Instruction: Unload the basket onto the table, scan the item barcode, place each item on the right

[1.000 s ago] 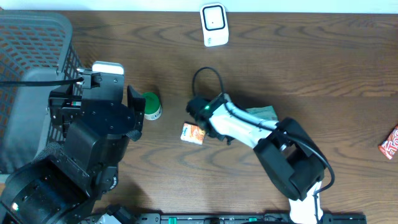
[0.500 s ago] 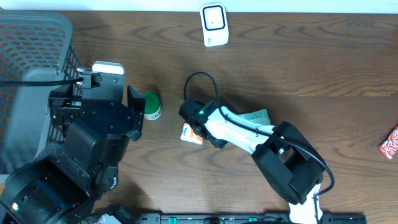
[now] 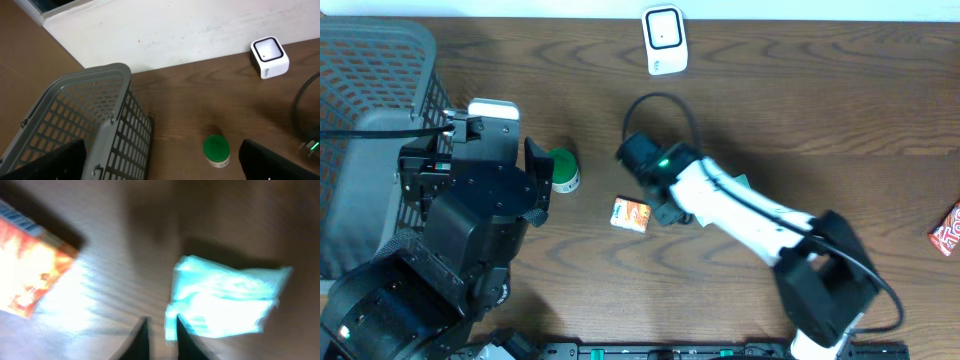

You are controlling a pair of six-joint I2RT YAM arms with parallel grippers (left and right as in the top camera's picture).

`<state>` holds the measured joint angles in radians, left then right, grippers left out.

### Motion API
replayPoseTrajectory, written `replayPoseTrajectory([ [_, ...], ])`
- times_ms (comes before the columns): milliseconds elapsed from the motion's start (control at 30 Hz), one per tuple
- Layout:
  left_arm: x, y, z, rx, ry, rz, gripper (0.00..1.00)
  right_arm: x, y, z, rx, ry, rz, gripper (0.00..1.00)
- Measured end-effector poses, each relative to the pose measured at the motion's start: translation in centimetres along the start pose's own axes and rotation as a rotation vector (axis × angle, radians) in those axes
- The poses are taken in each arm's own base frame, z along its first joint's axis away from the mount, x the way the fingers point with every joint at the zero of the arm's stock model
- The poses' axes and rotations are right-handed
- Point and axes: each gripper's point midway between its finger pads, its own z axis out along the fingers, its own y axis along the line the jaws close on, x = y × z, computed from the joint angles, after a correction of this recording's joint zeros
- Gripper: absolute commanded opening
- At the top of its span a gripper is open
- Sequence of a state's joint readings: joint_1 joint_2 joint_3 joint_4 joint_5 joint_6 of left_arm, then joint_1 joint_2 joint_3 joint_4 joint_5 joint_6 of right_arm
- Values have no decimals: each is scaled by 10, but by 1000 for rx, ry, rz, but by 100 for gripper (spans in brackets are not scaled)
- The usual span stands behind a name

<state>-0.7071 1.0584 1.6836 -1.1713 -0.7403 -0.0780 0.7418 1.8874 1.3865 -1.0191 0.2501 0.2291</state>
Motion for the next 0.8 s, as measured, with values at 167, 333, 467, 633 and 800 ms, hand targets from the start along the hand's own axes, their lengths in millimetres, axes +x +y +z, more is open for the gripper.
replayPoseTrajectory([
  [167, 0, 0, 0, 0, 0, 0, 98, 4, -67, 4, 20, 44, 184, 1],
  [333, 0, 0, 0, 0, 0, 0, 98, 14, -132, 18, 42, 82, 369, 1],
  [467, 0, 0, 0, 0, 0, 0, 98, 21, -161, 24, 42, 92, 461, 1],
  [633, 0, 0, 0, 0, 0, 0, 98, 28, -171, 30, 1, 109, 517, 1],
  [800, 0, 0, 0, 0, 0, 0, 98, 43, -163, 40, -25, 157, 526, 2],
])
